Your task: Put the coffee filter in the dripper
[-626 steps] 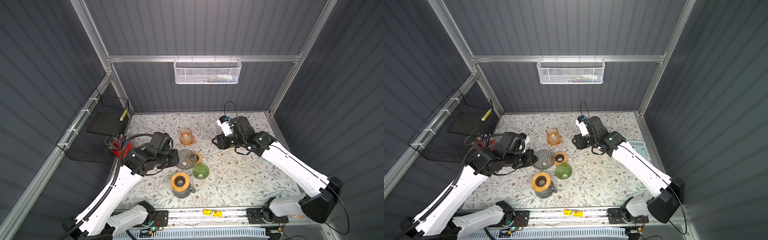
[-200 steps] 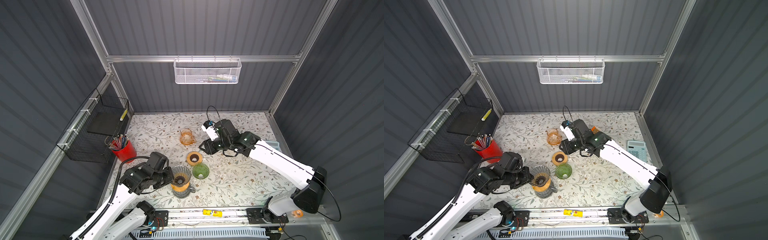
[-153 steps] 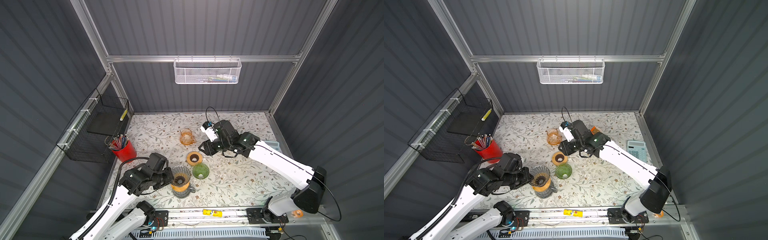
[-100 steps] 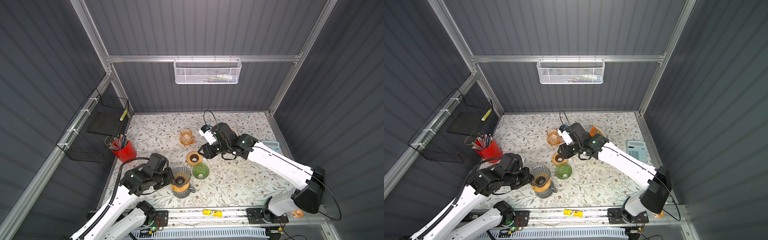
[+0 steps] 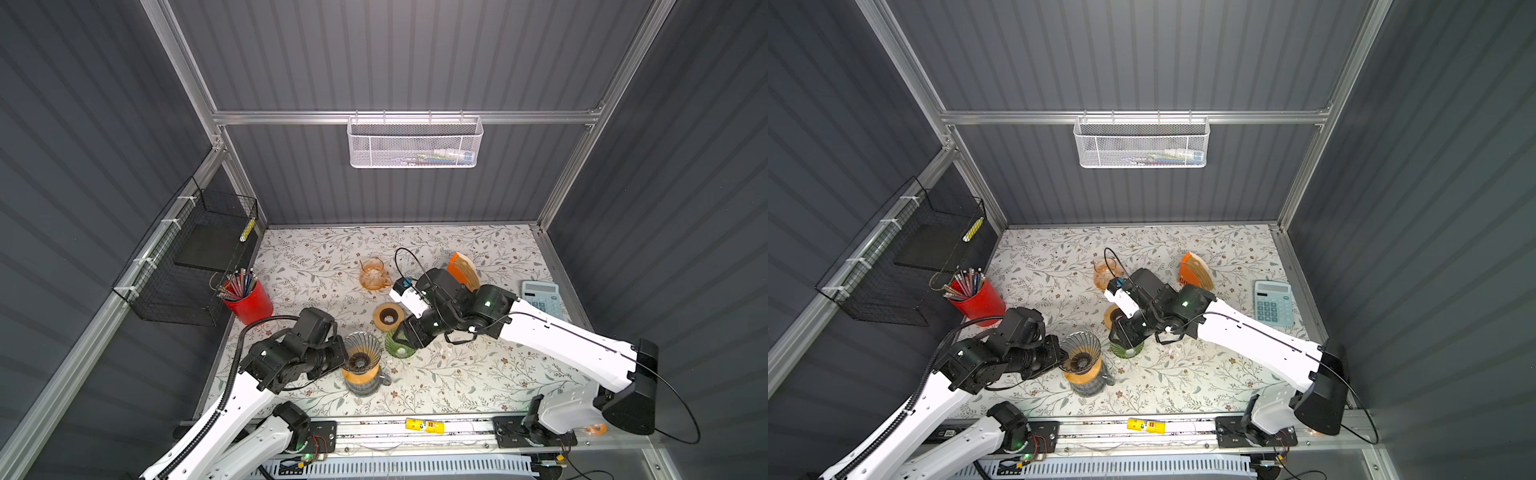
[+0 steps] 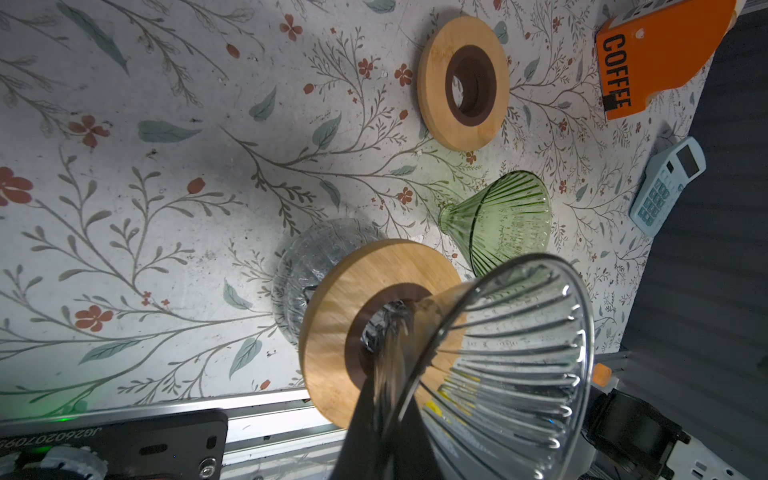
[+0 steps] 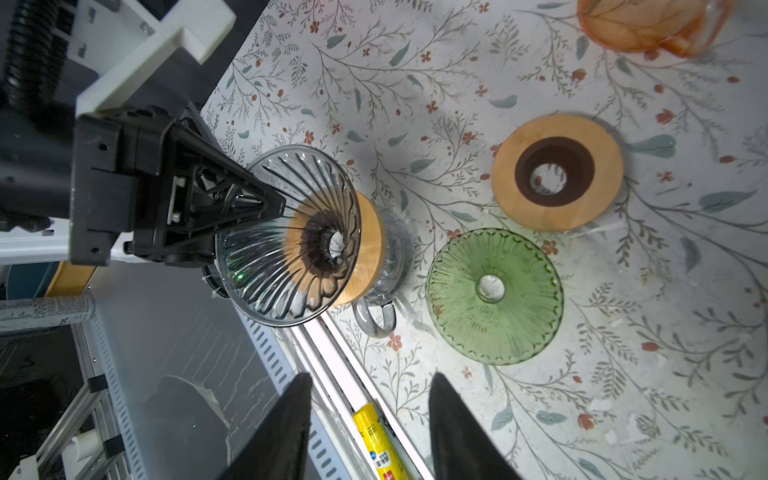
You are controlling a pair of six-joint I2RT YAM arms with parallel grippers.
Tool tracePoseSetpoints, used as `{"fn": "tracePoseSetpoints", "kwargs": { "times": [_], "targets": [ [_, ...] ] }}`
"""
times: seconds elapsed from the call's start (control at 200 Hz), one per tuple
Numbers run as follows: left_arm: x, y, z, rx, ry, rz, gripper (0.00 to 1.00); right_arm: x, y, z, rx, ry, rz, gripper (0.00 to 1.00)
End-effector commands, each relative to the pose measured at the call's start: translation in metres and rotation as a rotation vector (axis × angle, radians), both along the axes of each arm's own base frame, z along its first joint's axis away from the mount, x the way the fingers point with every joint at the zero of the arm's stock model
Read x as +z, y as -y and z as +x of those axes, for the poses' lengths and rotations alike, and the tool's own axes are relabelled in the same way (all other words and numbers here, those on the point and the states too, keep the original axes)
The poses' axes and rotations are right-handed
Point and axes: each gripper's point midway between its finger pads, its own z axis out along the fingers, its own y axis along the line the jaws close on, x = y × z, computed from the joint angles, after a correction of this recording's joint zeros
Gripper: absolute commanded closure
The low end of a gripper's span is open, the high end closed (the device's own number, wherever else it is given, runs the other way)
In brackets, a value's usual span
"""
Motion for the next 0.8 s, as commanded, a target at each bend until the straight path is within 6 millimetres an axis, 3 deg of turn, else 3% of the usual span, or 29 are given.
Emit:
{"fn": "tracePoseSetpoints", "kwargs": {
  "times": [0.0,0.3,0.795],
  "targets": [
    [0.001,-0.003,0.001,0.004,0.021,0.004,1.0,-0.008,-0.005,-0.012,0.01,-0.049,-0.005,0.53],
    [-0.001,-0.003,0.003,-0.005,0.028,0.01,1.0,-0.023,-0.031,-0.018,0.027,-0.089,0.006,0.54],
    [-0.007,-0.001,0.003,-0.007,0.028,0.001,1.0,-0.037,-0.05,-0.007,-0.007,-0.111,0.003,0.62]
  ]
}}
